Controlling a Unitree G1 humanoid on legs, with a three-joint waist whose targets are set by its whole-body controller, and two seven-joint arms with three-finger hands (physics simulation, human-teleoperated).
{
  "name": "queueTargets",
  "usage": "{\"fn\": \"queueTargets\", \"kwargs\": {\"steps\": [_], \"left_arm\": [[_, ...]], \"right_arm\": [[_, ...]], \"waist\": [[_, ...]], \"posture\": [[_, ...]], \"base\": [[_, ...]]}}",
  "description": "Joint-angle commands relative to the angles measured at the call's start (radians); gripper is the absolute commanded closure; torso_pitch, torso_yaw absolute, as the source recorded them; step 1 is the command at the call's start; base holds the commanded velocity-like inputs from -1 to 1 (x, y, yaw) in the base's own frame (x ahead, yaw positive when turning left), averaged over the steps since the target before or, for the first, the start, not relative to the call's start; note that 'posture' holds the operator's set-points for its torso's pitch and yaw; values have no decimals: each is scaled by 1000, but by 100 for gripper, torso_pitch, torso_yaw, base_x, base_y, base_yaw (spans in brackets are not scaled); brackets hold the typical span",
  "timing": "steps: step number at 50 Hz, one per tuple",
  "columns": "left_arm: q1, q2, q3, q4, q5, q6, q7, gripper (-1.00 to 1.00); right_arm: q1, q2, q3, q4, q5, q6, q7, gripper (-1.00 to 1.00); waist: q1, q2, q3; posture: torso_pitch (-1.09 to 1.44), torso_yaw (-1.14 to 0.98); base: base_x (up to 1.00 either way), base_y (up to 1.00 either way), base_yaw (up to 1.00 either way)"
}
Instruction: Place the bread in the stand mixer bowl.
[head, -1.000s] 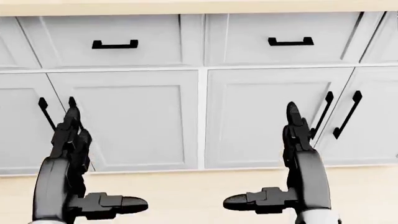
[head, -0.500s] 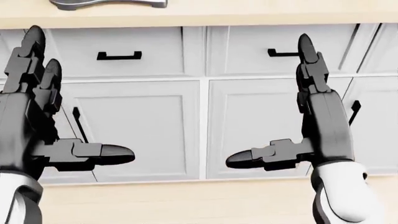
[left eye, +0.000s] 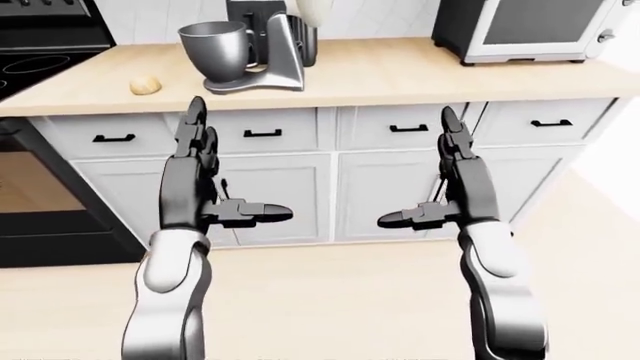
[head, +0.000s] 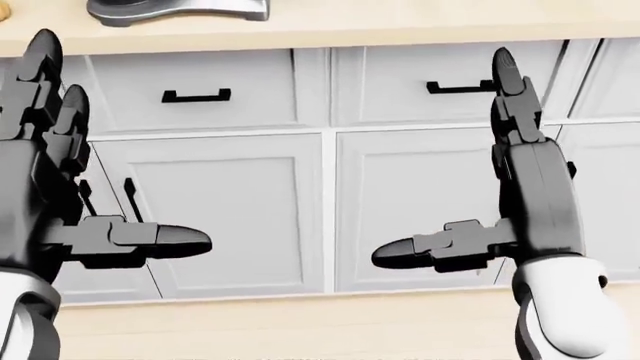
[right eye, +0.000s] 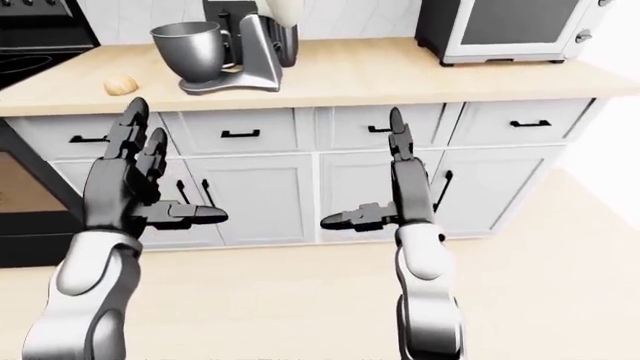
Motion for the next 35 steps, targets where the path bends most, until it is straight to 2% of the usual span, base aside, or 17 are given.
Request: {"fn": "queueTargets", "kwargs": {"steps": [1,3,6,9,10,11,12,18,20,21,22,23,25,30,33,34,35], "left_arm": [[-21,9,6,-33,0,-35,-1,-100],[-21,9,8,-30,0,-38,-1,-100],[-3,-1,-10,-14,11,-66,-1,-100],[-9,1,-6,-28,13,-53,-5,-100],[-6,0,-9,-29,16,-57,-4,-100],[-3,0,-10,-26,21,-62,-6,-100],[-4,0,-9,-26,21,-61,-7,-100],[3,-8,-15,-45,25,-57,-10,-100],[2,-6,-12,-42,25,-58,-11,-100],[0,-6,-11,-45,25,-54,-11,-100],[4,-8,-13,-43,26,-60,-11,-100],[4,-7,-12,-44,25,-59,-12,-100],[5,-8,-11,-39,25,-64,-12,-100],[6,-7,-10,-41,24,-63,-13,-100],[7,-6,-6,-37,23,-68,-14,-100],[9,-7,-7,-32,23,-75,-14,-100],[10,-6,-7,-29,24,-79,-14,-100]], "right_arm": [[-27,0,4,-43,-8,-17,-4,-100],[-29,-1,4,-39,-11,-18,-2,-100],[-30,1,5,-36,-12,-21,-2,-100],[-32,1,5,-40,-16,-15,0,-100],[-33,1,5,-38,-16,-16,0,-100],[-33,2,4,-36,-14,-18,1,-100],[-33,1,4,-35,-14,-20,1,-100],[-35,2,11,-47,-24,-11,5,-100],[-36,2,13,-50,-27,-6,7,-100],[-37,2,14,-53,-29,-3,9,-100],[-37,3,13,-53,-29,-4,9,-100],[-37,4,13,-58,-29,-3,11,-100],[-37,4,13,-53,-31,-5,11,-100],[-37,7,19,-62,-37,3,12,-100],[-39,9,22,-62,-41,6,12,-100],[-39,9,21,-59,-40,3,12,-100],[-40,8,21,-56,-41,1,12,-100]], "waist": [[4,-10,-20],[7,-5,-24],[11,26,-21],[8,94,-21],[17,53,-18],[8,66,-16],[11,62,-18],[10,2,-20],[11,-37,-23],[10,-71,-35],[0,-23,-24],[6,-43,-26],[3,-50,-33],[6,-11,-17],[1,40,-16],[-1,68,-22],[0,113,-37]], "posture": [[0,0],[0,0],[0,0],[0,0],[0,0],[0,0],[0,0],[0,0],[0,0],[0,0],[0,0],[0,0],[0,0],[0,0],[0,0],[0,0],[0,0]], "base": [[0,10,0],[0,10,0],[0,11,0],[0,12,0],[0,14,0],[0,14,0],[0,14,0],[0,15,0],[0,15,0],[0,15,0],[0,20,0],[0,26,0],[0,26,0],[0,25,0],[0,25,0],[0,25,0],[0,25,0]]}}
